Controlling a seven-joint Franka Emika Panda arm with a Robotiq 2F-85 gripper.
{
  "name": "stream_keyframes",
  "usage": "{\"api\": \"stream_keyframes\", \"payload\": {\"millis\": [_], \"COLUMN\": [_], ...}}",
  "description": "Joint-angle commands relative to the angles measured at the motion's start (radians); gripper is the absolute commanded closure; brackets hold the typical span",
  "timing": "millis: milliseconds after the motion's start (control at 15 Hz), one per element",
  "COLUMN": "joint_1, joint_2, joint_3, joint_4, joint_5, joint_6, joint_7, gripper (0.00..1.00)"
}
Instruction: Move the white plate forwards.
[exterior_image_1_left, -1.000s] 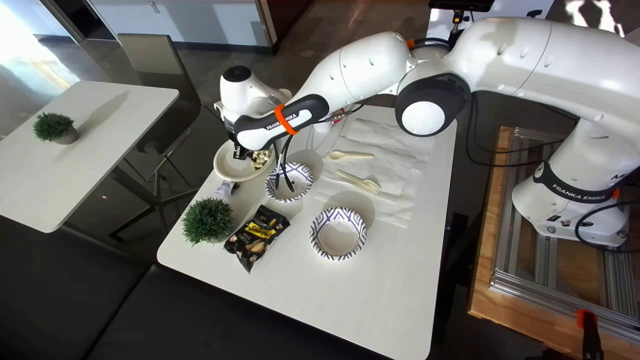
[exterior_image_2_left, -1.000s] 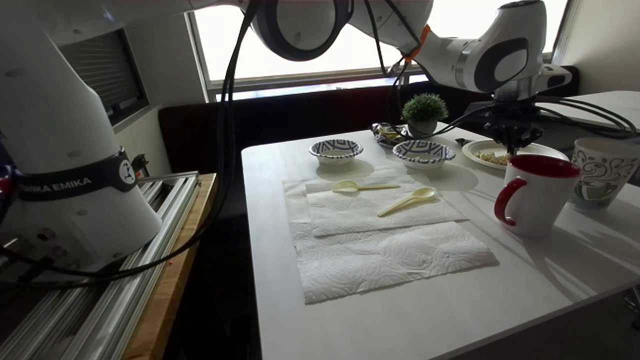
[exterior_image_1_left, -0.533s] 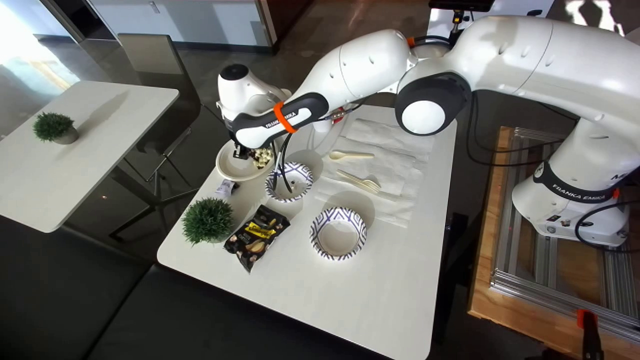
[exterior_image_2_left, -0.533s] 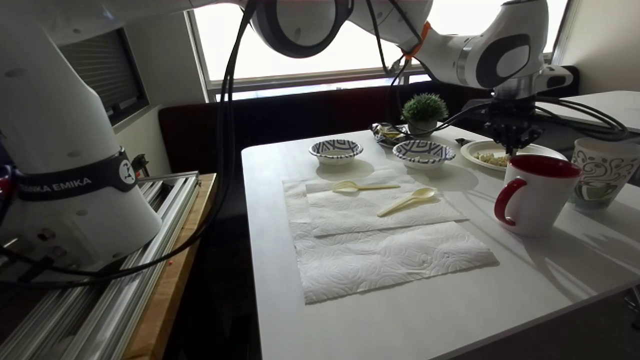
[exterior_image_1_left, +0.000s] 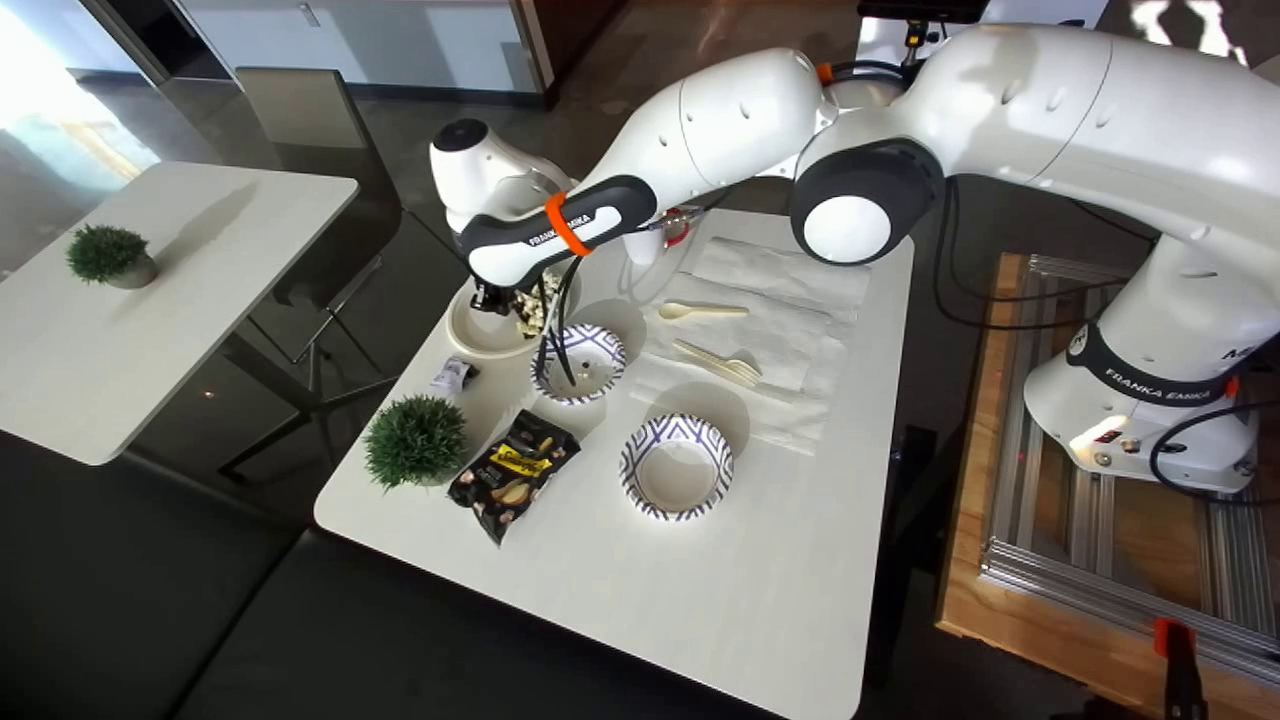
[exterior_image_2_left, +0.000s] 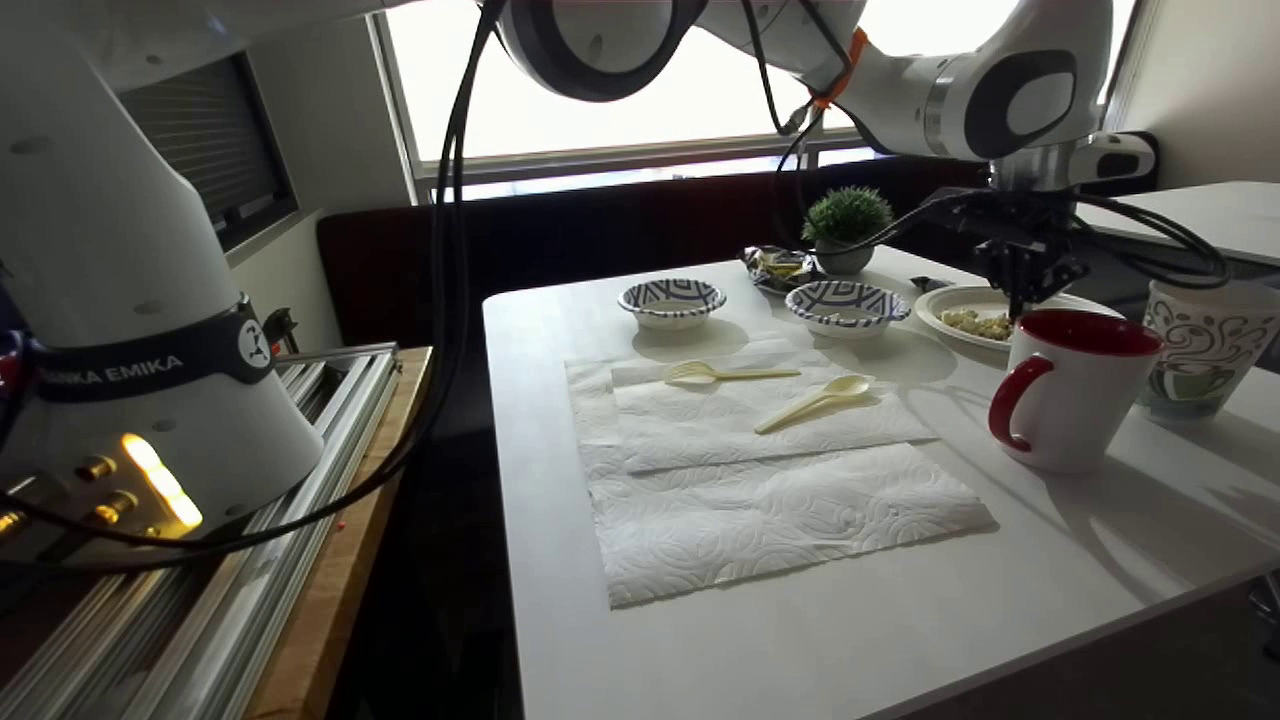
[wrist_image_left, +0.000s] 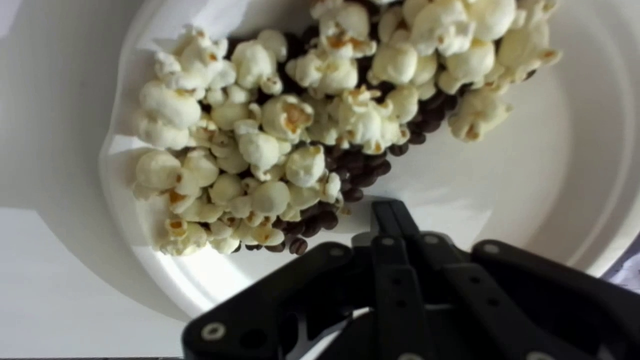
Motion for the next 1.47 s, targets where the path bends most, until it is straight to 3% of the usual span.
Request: {"api": "stream_keyframes", "payload": {"millis": [0, 800, 1400], "joint_1": [0.002, -0.015, -0.038], "joint_2": [-0.008, -0.027, -0.036], "joint_3": [-0.026, -0.047, -0.037], "joint_4": [-0.029, -0.05, -0.071], "joint_5": [-0.001, -0.002, 0.01], "joint_6": [-0.072, -0.253, -0.331], "joint_7": [0.095, 0.253, 0.301], "gripper": [0.96, 0.96, 0.96]}}
